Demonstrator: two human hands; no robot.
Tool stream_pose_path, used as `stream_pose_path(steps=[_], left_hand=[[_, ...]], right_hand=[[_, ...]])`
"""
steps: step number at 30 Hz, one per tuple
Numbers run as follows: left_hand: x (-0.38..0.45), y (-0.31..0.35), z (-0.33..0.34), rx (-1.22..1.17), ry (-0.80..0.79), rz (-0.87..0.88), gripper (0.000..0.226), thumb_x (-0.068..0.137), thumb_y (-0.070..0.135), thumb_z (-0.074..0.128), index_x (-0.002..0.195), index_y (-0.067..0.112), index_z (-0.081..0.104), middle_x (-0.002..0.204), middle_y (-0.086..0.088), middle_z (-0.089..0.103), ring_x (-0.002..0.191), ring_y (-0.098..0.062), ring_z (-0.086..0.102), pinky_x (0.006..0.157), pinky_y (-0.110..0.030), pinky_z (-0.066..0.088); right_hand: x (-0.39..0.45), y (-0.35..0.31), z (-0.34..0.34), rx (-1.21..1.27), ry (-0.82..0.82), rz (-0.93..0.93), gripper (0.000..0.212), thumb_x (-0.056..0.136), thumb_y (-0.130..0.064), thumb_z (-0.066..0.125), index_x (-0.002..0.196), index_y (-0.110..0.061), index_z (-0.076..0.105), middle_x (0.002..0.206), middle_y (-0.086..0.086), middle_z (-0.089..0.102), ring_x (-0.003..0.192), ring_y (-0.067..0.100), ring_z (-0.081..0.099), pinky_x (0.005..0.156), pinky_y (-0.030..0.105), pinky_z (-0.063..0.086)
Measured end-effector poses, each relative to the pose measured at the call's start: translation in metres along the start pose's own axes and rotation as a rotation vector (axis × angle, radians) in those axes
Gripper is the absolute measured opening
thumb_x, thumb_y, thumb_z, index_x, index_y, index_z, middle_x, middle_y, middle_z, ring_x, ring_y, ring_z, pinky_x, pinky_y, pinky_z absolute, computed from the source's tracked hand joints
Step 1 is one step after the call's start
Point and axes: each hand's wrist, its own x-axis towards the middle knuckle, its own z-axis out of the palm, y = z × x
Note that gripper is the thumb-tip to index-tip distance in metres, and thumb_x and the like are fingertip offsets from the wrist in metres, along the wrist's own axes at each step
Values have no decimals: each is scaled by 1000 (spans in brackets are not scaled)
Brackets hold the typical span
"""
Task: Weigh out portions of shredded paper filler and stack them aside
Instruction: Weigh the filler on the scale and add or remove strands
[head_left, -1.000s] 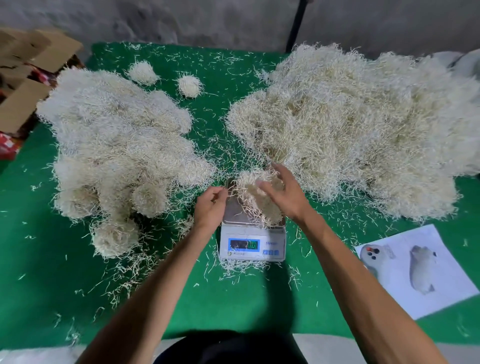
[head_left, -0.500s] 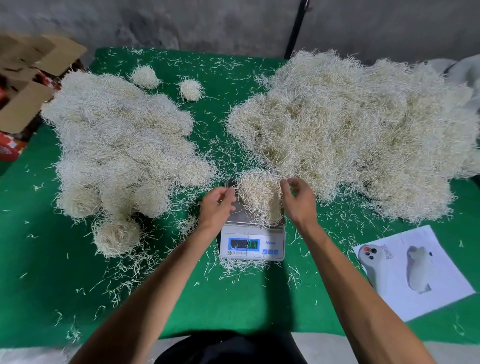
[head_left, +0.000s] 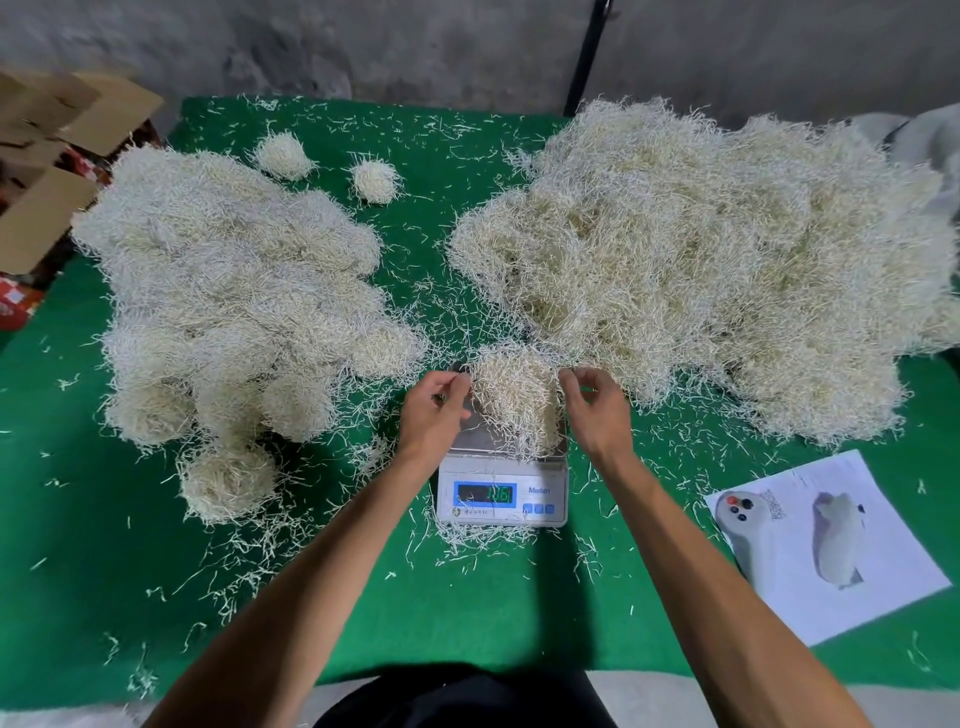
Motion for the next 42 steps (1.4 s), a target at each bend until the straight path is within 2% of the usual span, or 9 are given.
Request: stream_pose_path(steps=[6, 10, 15, 18, 25, 28, 32, 38, 42], left_hand=[[14, 10, 8, -100, 58, -105, 54, 98, 48, 59, 145, 29, 38, 138, 6, 41, 101, -12, 62, 68, -26, 61], [27, 26, 32, 19, -82, -109, 56, 104, 52, 45, 154, 34, 29, 134, 14, 45, 118, -8, 51, 100, -38, 48], [28, 32, 56, -141, -223, -297, 38, 100, 40, 59, 135, 22, 62, 109, 13, 63, 97, -6, 56, 90, -26, 46], [28, 36, 48, -448, 50, -329, 16, 95, 43, 66, 105, 31, 70, 119, 1, 70, 108, -17, 63, 94, -40, 52], [39, 89, 26, -906, -119, -487, 51, 92, 60, 59, 102, 11, 71, 96, -12, 68, 92, -28, 65, 89, -39, 51], [52, 104, 15, -742, 98, -419, 36, 101, 32, 56, 119, 1, 64, 108, -18, 62, 94, -29, 63, 76, -36, 52], [49, 115, 14, -519, 248, -428, 41, 104, 33, 49, 135, 6, 51, 131, -12, 59, 114, -28, 60, 91, -38, 54], [52, 142, -3, -968, -54, -438, 64, 101, 58, 41, 138, 7, 52, 134, -19, 61, 124, -32, 60, 109, -51, 45], [56, 142, -4, -871, -67, -406, 44, 111, 39, 29, 100, 15, 64, 102, -9, 67, 94, -18, 68, 95, -33, 53]], right_hand=[[0, 1, 10, -44, 50, 23, 57, 104, -61, 40, 119, -10, 61, 103, 3, 69, 86, 13, 67, 78, 34, 59], [-3, -5, 40, -8, -26, 99, 62, 107, -60, 25, 127, -8, 53, 87, 1, 67, 71, 7, 67, 60, 19, 51], [25, -33, 59, 416, -128, 321, 77, 99, -69, 43, 143, -5, 46, 136, 3, 58, 122, 20, 58, 113, 48, 40], [44, -57, 57, 576, 3, 405, 88, 95, -46, 71, 160, -8, 27, 163, 13, 36, 149, 32, 35, 122, 50, 26], [15, -95, 82, 178, -145, -343, 22, 104, -27, 50, 105, -16, 69, 99, -8, 71, 90, 9, 62, 83, 29, 50], [23, -108, 81, -33, -172, -564, 32, 106, -26, 34, 105, -13, 63, 120, 2, 61, 111, 14, 54, 105, 40, 43], [27, -144, 77, 288, -71, -407, 38, 107, -41, 46, 131, -11, 48, 150, -15, 44, 110, -32, 42, 93, -6, 31], [51, -160, 51, 45, -267, -382, 34, 109, -47, 46, 113, -25, 71, 86, 11, 72, 73, 11, 65, 77, 29, 55], [26, -171, 77, -93, -332, -700, 48, 110, -45, 38, 136, -15, 65, 144, 6, 62, 130, 16, 59, 114, 32, 42]])
